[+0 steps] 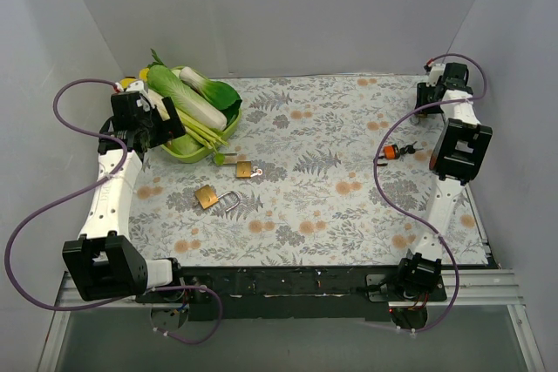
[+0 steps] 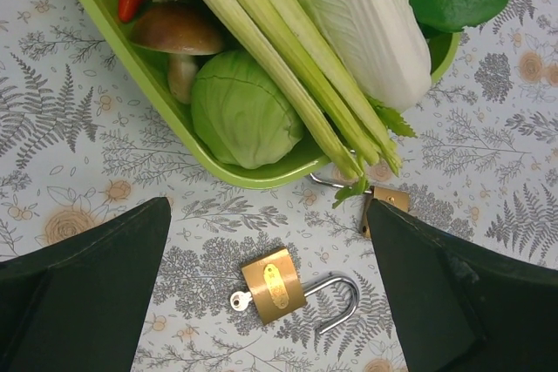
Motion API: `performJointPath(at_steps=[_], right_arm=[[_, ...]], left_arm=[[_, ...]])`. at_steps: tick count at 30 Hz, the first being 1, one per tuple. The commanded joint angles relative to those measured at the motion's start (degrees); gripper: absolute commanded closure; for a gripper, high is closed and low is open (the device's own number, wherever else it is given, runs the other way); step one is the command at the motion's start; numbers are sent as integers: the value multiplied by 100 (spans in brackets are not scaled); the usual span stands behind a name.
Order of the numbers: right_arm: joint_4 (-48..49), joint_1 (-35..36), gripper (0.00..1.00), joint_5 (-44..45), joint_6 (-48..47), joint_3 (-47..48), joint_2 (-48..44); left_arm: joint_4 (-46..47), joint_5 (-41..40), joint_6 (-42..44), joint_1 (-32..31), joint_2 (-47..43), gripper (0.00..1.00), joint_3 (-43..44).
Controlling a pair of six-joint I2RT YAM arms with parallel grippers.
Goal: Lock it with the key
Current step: Pick up the lock from the center of the board, then lock the lock.
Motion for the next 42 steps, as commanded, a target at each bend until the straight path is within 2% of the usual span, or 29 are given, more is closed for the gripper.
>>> performJointPath(at_steps=[1,6,7,9,10,14,16,18,19,20,21,23,24,25,26,27,28,29,30,32,37,42], right_arm=[[-429,59,99,-775,-276,-117,-703],[-334,94,99,-1652,-41,-943,-1995],[-298,111,99,-1794,73,-1092,-2432],[-263,147,99,-2154,450,-1374,-2830],[-272,216,99,-2252,574,-1419,-3172],[-246,384,99,-2263,1715,-1891,-3964],[-26,550,99,-1894,2340,-2305,-4553],[88,682,99,-1561,2683,-2892,-5088],[89,822,99,-1454,3024,-3044,-5248],[71,884,99,-1410,3245,-3184,-5380],[36,946,99,-1357,3456,-3455,-5581],[-139,1165,99,-1470,4089,-3651,-5715],[-279,1262,99,-1410,4248,-3686,-5767],[-629,1515,99,-1340,4406,-3722,-5768],[-736,1657,99,-1295,4616,-3774,-5785],[-738,1876,99,-1234,4758,-3905,-5933],[-694,1957,99,-1199,4863,-4281,-6039],[-659,2053,99,-1146,4995,-4406,-6136],[-693,2254,99,-1058,5040,-4529,-6276],[-711,2422,99,-979,5215,-4819,-6374],[-694,2722,99,-1145,5357,-5145,-6480],[-676,2862,99,-1286,5550,-5321,-6550]], left_arm=[[254,573,520,-16,-223,2,173],[422,1688,865,-16,-522,2,226],[448,2378,944,-16,-566,2,243],[649,2988,971,-16,-672,2,226],[746,3574,936,-24,-689,2,217],[1291,3976,769,-400,-681,2,226],[1476,3775,1057,-769,-637,2,296],[1520,3178,1522,-1437,-602,2,349],[1573,2837,2038,-1709,-584,2,332],[1651,2555,2304,-2260,-575,2,279],[1844,1969,2585,-2544,-575,2,157],[2160,1438,3525,-3385,-593,2,-89],[2554,949,3955,-3652,-602,3,-212],[2819,717,4768,-4159,-654,5,-631],[3143,489,5264,-4390,-698,7,-861],[3973,278,5808,-4584,-742,8,-1194],[4425,223,6214,-4751,-794,14,-1737],[4812,214,7010,-5014,-795,16,-1986],[5460,179,7279,-5147,-751,18,-2154],[6044,91,7762,-5499,-524,27,-2393],[7029,-742,8546,-6429,39,33,-2683],[7698,-1165,8985,-6923,627,40,-2657]])
